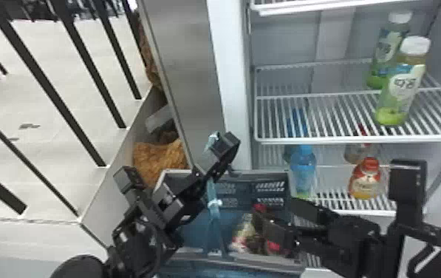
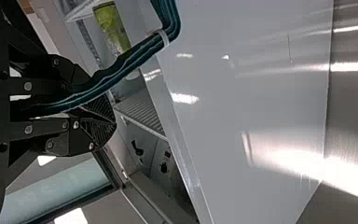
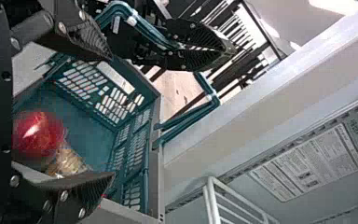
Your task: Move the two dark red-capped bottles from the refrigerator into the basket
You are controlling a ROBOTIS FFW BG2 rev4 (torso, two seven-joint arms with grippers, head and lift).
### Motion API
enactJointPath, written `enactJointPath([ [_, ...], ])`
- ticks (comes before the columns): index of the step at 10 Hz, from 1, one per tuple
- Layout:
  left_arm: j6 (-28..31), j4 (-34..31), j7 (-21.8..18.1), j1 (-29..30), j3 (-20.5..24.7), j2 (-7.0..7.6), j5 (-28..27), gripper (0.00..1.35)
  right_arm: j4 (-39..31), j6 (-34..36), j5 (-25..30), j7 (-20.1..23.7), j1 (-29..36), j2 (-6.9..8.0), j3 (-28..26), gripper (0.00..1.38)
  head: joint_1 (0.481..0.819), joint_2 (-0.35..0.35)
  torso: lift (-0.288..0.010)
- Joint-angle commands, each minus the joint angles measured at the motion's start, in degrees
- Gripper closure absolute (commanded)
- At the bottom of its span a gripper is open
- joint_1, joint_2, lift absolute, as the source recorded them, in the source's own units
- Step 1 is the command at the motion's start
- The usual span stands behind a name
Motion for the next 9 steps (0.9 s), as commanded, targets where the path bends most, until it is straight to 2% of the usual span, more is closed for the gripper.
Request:
enactJointPath([
  [1, 0.1, 0.0, 0.0, 0.0, -0.1, 0.0, -0.1, 1.2, -0.8, -2.7, 1.1, 0.2, 0.8, 0.16, -1.1, 0.12, 0.695, 0.187, -0.034],
  [5, 0.1, 0.0, 0.0, 0.3, 0.1, 0.0, -0.1, 1.2, 0.2, -18.6, 6.6, 0.8, 6.4, 0.07, -3.3, 0.12, 0.695, 0.131, -0.034],
  [7, 0.3, 0.1, 0.0, 0.4, 0.1, 0.0, -0.1, 1.2, 1.9, -30.5, 8.9, 0.7, 10.3, -0.1, -3.5, 0.12, 0.695, 0.098, -0.034],
  [9, 0.4, 0.3, 0.0, 0.7, 0.1, 0.0, -0.2, 1.2, 2.0, -36.4, 10.0, 0.2, 14.8, 0.6, -5.6, 0.12, 0.695, 0.053, -0.034],
])
